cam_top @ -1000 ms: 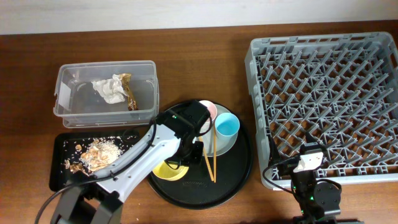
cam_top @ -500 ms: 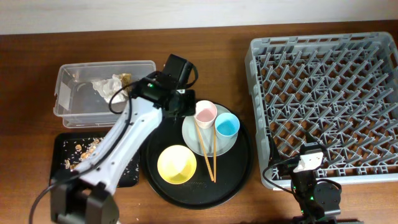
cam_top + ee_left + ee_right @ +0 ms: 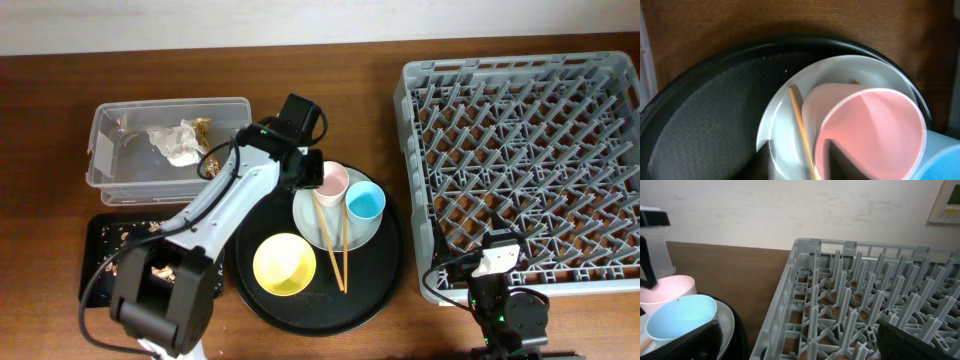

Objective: Sort waste into correct bins and load items into the dishwasher rack
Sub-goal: 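Grasp the pink cup with the left gripper and lift it, then hand the pink cup from the left gripper to the right gripper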

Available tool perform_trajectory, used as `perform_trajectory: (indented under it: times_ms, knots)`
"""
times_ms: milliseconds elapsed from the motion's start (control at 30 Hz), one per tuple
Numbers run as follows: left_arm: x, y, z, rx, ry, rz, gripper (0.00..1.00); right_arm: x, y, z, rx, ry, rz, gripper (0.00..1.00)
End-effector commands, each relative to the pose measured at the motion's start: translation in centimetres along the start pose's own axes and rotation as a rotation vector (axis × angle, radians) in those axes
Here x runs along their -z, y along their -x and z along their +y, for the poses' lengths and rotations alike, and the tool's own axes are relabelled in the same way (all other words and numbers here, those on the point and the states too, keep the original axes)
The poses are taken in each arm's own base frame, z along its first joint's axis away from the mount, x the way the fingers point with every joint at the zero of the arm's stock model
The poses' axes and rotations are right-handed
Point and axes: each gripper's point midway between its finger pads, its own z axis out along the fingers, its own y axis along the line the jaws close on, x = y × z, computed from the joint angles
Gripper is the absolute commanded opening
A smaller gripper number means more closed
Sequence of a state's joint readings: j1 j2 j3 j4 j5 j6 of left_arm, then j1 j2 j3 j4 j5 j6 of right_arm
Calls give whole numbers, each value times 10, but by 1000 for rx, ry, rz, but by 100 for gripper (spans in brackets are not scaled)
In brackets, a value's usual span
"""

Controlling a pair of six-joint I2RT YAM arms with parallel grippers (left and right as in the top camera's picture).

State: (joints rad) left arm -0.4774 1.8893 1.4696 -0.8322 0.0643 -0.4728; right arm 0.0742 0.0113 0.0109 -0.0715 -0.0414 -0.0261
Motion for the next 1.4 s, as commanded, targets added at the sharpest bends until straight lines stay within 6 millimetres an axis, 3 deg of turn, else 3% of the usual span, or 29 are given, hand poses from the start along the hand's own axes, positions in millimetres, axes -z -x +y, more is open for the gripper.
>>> perform_trajectory:
  times_ms: [0, 33, 133, 167, 200, 233, 267, 333, 400, 467, 533, 567, 633, 700, 767, 833, 967, 1033, 1267, 1300, 1367]
  knots:
    - [-18, -7, -5, 2, -18, 42, 6, 0, -2, -2, -5, -9, 4, 99]
    - [-19, -8, -8, -5, -23, 43, 0, 0, -2, -2, -5, -9, 4, 99]
    - [-13, -2, -12, -6, -43, 24, 0, 0, -3, -2, -5, -9, 5, 99]
    - [4, 8, -18, -5, -73, -14, 0, 0, -2, -2, -5, -9, 4, 99]
    - [33, 22, -20, 2, -99, -76, 0, 0, -2, -2, -5, -9, 4, 99]
    - [97, 39, -17, 20, -146, -202, 0, 0, -2, -2, -5, -9, 4, 99]
    - [126, 40, -10, 38, -174, -243, 0, 0, -2, -2, -5, -9, 4, 99]
    - [164, 31, -8, 7, -319, -236, 0, 0, -2, -2, -5, -9, 4, 99]
    - [211, 15, -19, -91, -652, -195, 0, 0, -2, 1, -6, 6, 4, 99]
    - [246, 8, -18, -185, -907, -206, 0, 2, 2, 24, -105, 141, -8, 99]
    - [250, 4, -8, -164, -931, -196, 0, 13, 7, 66, -281, 400, 18, 99]
    - [250, 3, -9, -178, -930, -197, 0, 20, 8, 79, -307, 484, 34, 99]
    - [250, 0, -10, -189, -932, -193, 0, 32, 30, 92, -410, 580, 38, 99]
    - [250, 0, -10, -189, -932, -193, 0, 51, 89, 92, -405, 605, -50, 99]
    - [250, 0, -11, -189, -938, -192, 0, 66, 130, 94, -411, 613, -17, 98]
    - [264, -5, -20, -202, -1035, -180, 0, 75, 164, 106, -386, 681, 99, 99]
    - [287, -17, -38, -238, -1201, -146, 0, 94, 227, 146, -378, 1078, 211, 98]
    - [295, -26, -50, -293, -1266, -133, 0, 88, 234, 150, -364, 1145, 210, 99]
    - [297, -53, -90, -431, -1320, -63, 0, 48, 213, 149, -441, 1127, 324, 99]
    - [297, -55, -93, -443, -1325, -59, 0, 46, 212, 150, -444, 1148, 332, 99]
    - [298, -59, -99, -471, -1334, -54, 0, 62, 225, 158, -374, 1318, 275, 99]
